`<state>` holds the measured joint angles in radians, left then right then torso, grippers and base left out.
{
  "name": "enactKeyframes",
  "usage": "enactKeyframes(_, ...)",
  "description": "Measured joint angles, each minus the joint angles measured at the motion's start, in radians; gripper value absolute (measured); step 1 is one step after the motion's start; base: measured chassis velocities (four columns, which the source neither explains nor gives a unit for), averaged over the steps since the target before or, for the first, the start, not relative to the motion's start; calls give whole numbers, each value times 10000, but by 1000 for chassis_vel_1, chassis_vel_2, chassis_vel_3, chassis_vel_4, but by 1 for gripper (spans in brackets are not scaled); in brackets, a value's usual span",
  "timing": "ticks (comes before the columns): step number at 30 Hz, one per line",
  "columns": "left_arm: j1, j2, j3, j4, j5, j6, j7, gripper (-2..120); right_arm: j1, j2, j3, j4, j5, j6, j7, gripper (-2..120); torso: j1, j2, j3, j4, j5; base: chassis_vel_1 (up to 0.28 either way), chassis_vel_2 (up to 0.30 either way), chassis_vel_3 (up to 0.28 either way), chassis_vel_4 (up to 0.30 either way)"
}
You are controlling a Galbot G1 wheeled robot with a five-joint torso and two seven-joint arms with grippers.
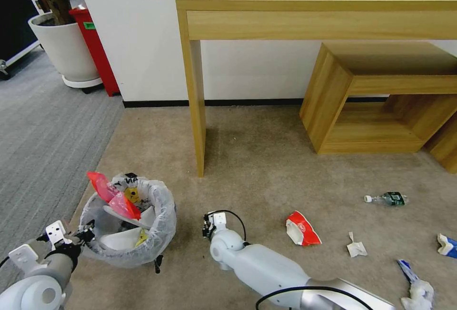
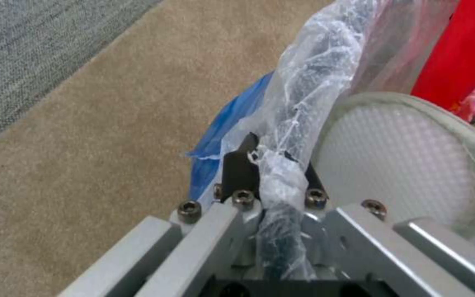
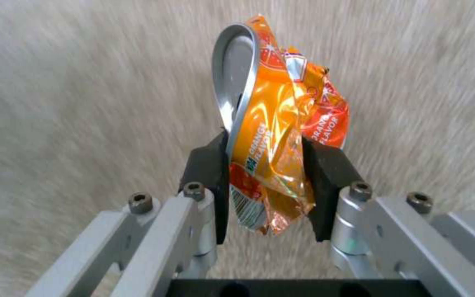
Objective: Pick up the trash bin and place the garbage on the floor into it.
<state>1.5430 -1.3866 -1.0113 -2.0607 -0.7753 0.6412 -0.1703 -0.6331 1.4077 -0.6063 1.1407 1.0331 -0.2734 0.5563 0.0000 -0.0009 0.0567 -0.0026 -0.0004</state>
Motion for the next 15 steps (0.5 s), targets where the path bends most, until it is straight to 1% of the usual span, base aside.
enactKeyframes(3,-43,36,16,41,2,-2,-43,1,-66,-717,340,1552,-25,181,-27,26,0,0,-1,5,5,0,0,0,0)
enactKeyframes(4,-43,36,16,41,2,-2,-43,1,-66,-717,340,1552,-25,181,-27,26,0,0,-1,5,5,0,0,0,0)
enactKeyframes(5,-49,44,23,60,6,-1,-53,1,-91,-941,469,1964,-82,311,-79,26,0,0,-1,5,3,0,0,0,0)
enactKeyframes(7,-54,56,52,84,22,9,-62,1,-162,-1549,815,2860,-393,841,-518,26,0,0,-2,5,5,0,0,0,0)
enactKeyframes(8,-54,56,52,84,22,9,-62,1,-162,-1549,815,2860,-393,841,-518,26,0,0,-2,5,5,0,0,0,0)
enactKeyframes(9,-58,58,68,84,24,16,-67,1,-191,-1855,980,3249,-519,1132,-764,26,0,0,-1,6,6,0,0,0,0)
enactKeyframes(11,-70,61,86,77,26,46,-92,1,-244,-2826,1463,4454,-811,1841,-1563,26,1,0,-1,4,6,0,0,0,0)
enactKeyframes(12,-70,61,86,77,26,46,-92,1,-244,-2826,1463,4454,-811,1841,-1563,26,1,0,-1,4,6,0,0,0,0)
enactKeyframes(14,-89,67,122,28,25,77,-123,1,-199,-3667,1852,5630,-885,2391,-2387,26,0,0,-2,1,7,0,0,0,0)
enactKeyframes(15,-100,67,135,3,24,96,-147,1,-100,-3959,1958,6126,-872,2643,-2745,26,0,0,-2,1,8,0,0,0,0)
